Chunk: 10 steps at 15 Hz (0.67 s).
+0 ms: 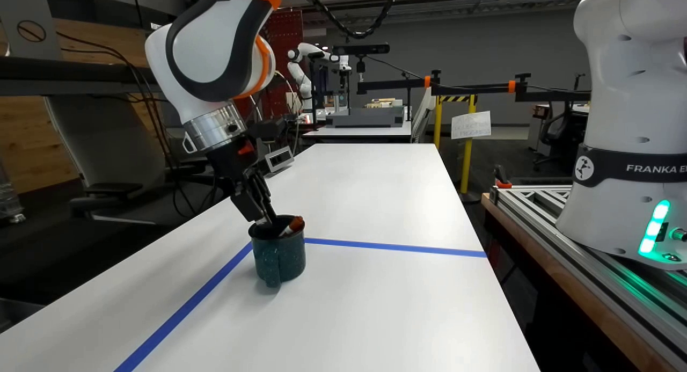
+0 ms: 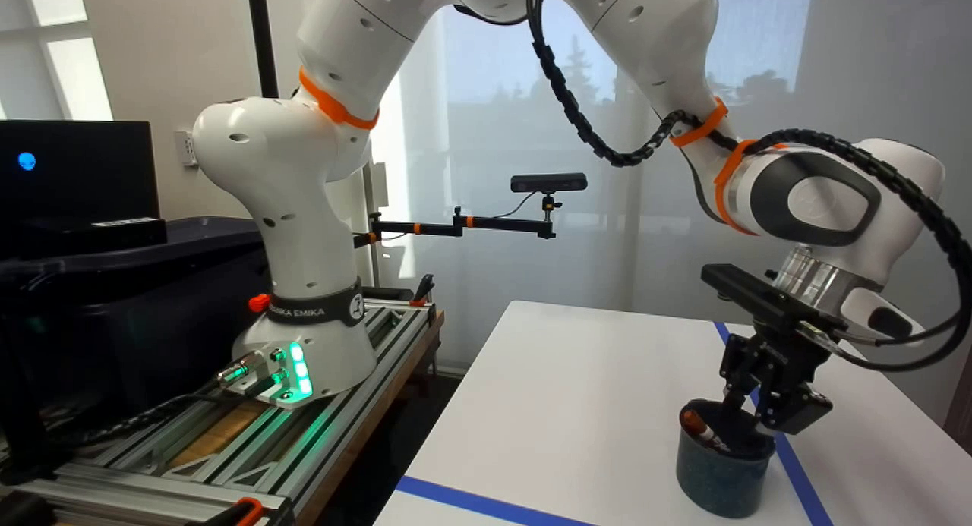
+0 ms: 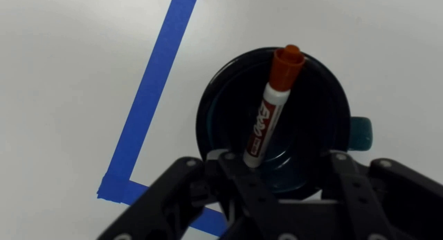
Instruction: Remove the marker from the cup
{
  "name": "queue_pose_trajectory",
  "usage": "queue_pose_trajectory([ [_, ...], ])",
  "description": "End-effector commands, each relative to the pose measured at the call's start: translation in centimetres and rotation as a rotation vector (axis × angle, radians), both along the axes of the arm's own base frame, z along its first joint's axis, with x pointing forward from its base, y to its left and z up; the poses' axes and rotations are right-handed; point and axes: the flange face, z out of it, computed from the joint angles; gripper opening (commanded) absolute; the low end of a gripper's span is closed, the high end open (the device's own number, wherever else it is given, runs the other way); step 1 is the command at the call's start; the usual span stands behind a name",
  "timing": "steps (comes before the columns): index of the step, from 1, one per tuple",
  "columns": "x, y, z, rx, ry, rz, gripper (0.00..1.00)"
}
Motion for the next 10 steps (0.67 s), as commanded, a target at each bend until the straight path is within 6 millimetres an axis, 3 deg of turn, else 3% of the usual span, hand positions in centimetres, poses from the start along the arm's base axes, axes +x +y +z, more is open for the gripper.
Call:
queue_pose_trajectory([
  [1, 0.7, 1.0, -0.3, 0.026, 0.028, -0.004, 0.43],
  [5, 0.6, 1.5, -1.0, 0.026, 0.054, -0.001, 0.41],
  [10, 0.5, 0.9, -1.7, 0.024, 0.086, -0.020, 0.41],
])
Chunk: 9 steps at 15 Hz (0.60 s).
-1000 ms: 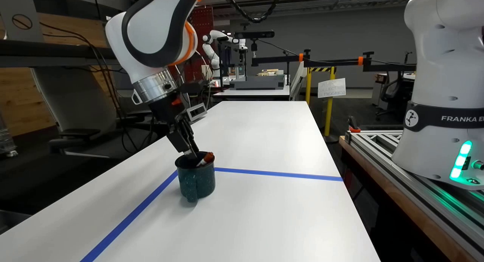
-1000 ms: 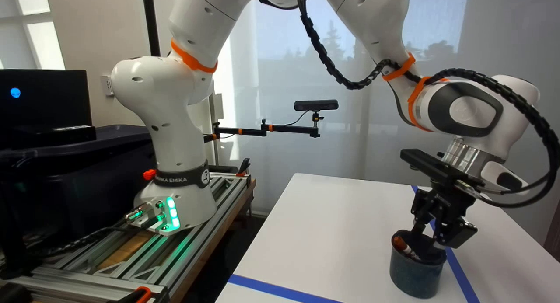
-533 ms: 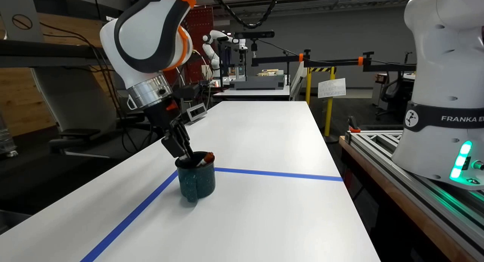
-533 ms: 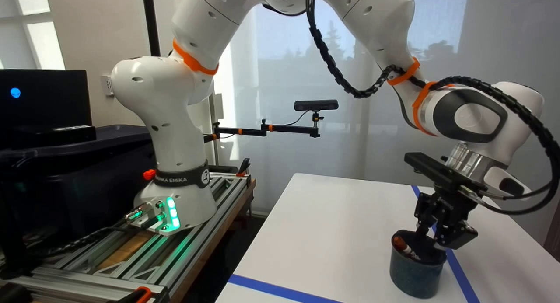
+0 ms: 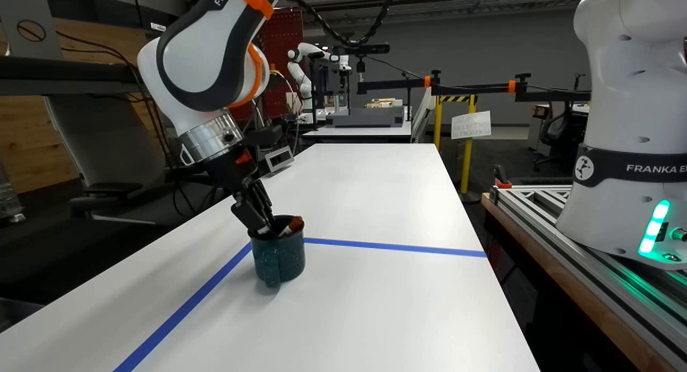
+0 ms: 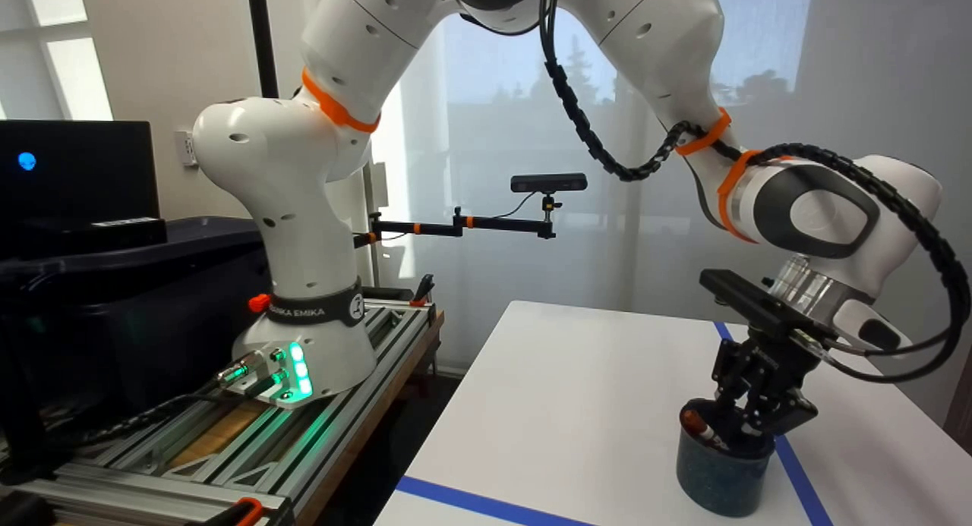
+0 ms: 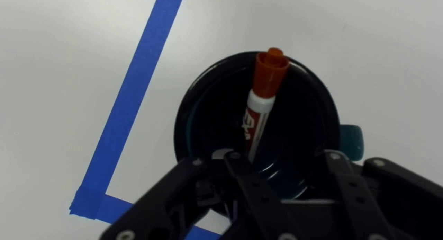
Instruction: Remove the marker from the cup
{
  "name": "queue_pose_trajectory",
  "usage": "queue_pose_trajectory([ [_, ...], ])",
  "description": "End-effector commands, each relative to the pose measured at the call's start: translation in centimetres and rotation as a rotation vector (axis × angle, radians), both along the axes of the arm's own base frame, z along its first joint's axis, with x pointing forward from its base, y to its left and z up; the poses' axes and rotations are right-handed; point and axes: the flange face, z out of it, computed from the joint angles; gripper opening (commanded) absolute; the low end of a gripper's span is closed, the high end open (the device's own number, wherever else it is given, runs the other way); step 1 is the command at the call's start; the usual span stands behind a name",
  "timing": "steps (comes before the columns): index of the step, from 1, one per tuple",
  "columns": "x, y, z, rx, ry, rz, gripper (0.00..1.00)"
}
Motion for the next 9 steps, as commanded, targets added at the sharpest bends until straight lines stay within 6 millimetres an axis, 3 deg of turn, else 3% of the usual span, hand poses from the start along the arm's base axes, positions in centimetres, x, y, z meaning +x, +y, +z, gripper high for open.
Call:
queue_pose_trajectory([
  [1, 0.5, -0.2, -0.2, 0.011, 0.036, -0.027, 0.41],
  [9, 0.4, -0.4, -1.3, 0.001, 0.083, -0.038, 0.41],
])
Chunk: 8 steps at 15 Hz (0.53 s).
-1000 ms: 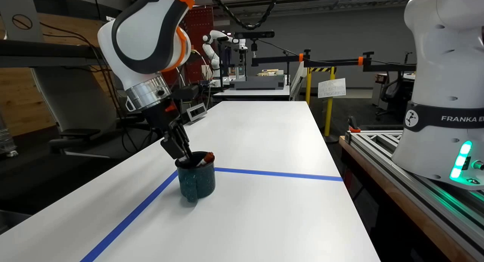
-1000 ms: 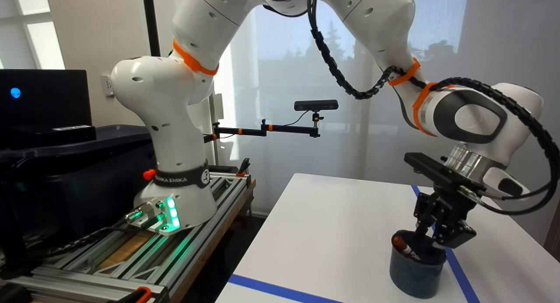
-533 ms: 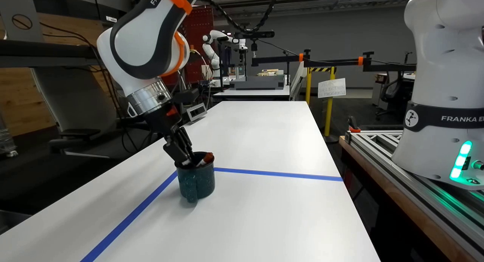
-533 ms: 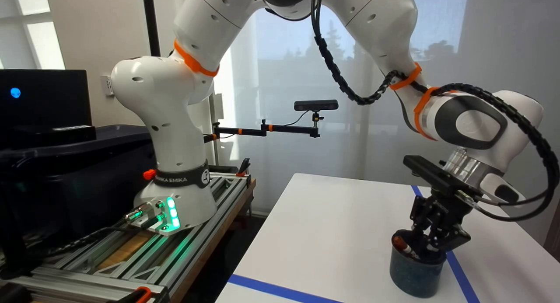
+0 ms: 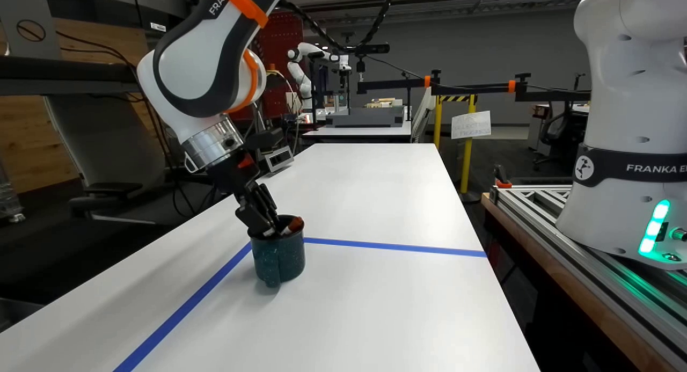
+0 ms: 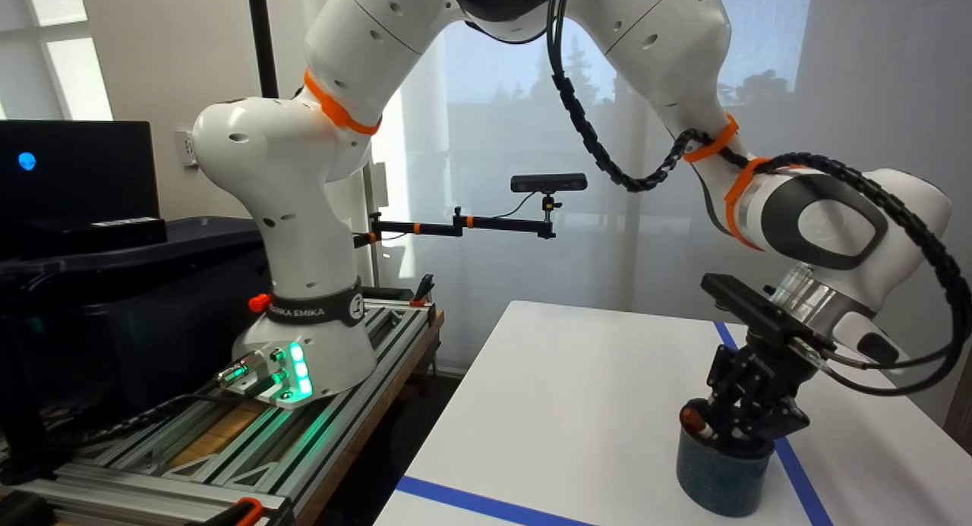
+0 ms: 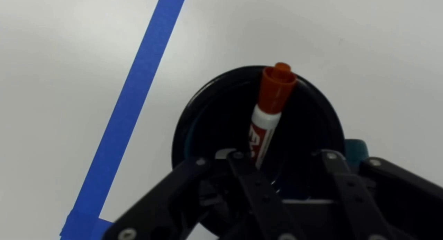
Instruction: Remove the marker from the cup
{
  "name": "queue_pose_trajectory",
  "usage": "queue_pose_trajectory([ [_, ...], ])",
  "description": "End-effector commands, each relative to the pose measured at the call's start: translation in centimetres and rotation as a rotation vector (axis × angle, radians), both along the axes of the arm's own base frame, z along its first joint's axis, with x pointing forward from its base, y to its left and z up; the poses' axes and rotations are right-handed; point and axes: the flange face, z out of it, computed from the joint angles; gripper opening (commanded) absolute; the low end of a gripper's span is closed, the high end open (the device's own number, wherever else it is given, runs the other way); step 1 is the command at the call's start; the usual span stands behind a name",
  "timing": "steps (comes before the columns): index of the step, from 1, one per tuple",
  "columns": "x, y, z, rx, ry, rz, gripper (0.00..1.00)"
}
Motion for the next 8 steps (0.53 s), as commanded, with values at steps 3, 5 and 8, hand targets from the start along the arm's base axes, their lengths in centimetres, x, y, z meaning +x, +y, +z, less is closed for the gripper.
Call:
queue_pose_trajectory([
  [3, 0.6, -0.3, -0.3, -0.013, 0.021, -0.017, 0.07],
  [5, 0.6, -0.2, 0.4, -0.001, 0.017, -0.015, 0.04],
  [8, 0.0, 0.2, 2.1, 0.029, 0.026, -0.010, 0.05],
])
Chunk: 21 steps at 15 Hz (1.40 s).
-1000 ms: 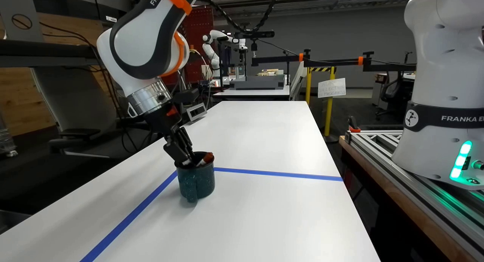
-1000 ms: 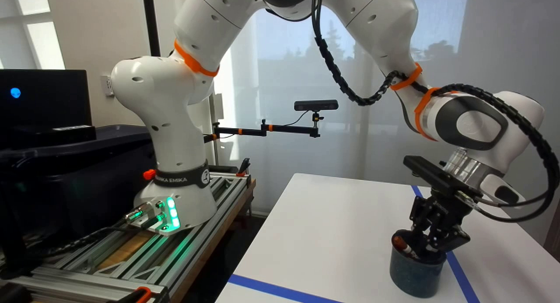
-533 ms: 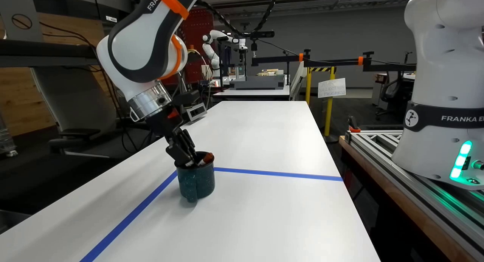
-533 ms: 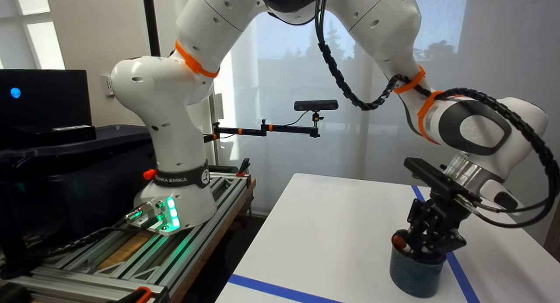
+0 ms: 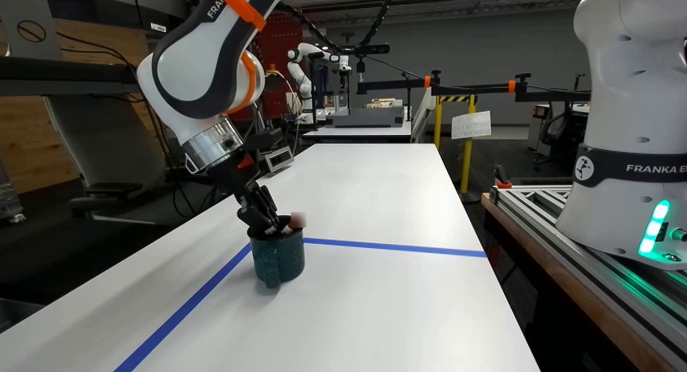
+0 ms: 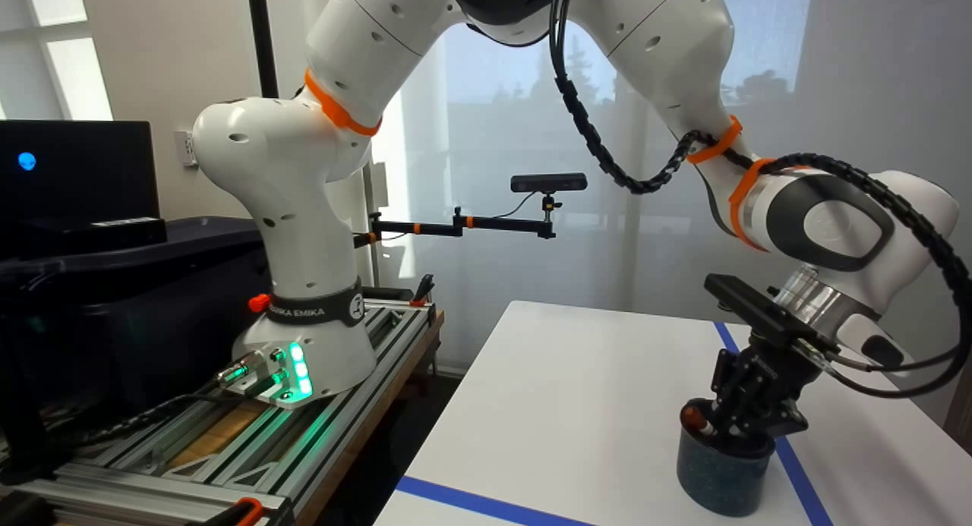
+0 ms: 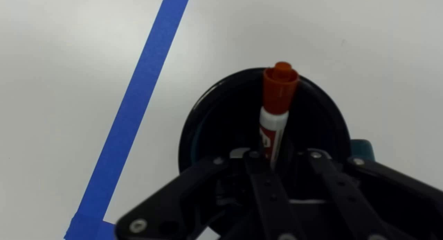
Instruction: Remove the marker from the cup
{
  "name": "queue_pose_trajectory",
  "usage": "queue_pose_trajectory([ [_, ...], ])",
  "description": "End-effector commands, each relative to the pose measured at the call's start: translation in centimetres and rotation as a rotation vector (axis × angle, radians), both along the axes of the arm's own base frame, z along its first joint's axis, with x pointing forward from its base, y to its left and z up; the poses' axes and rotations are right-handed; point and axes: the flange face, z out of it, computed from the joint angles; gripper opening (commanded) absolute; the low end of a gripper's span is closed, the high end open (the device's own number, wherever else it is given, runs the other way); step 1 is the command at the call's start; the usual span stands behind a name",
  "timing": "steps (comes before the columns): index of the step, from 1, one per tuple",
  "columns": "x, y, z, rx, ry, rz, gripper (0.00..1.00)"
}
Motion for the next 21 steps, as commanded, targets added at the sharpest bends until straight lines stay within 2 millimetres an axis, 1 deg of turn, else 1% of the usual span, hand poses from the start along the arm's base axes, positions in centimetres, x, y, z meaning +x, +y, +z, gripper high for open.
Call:
queue_pose_trajectory([
  [1, -0.5, 0.5, 2.9, 0.041, 0.016, -0.004, 0.05],
  [5, -1.2, 0.1, 6.7, 0.050, 0.015, -0.019, 0.05],
  [7, -1.6, 0.0, 8.7, 0.033, -0.020, -0.032, 0.05],
  [9, -2.2, 0.8, 10.1, 0.040, -0.049, -0.001, 0.05],
  [11, -2.8, 2.4, 10.9, 0.046, -0.108, 0.061, 0.05],
  [13, -3.3, 4.3, 11.2, 0.037, -0.188, 0.131, 0.05],
  [16, -4.1, 7.5, 10.5, 0.033, -0.310, 0.242, 0.05],
  [19, -4.9, 10.5, 8.9, 0.040, -0.404, 0.336, 0.05],
  [21, -5.2, 11.7, 7.7, 0.058, -0.457, 0.367, 0.05],
])
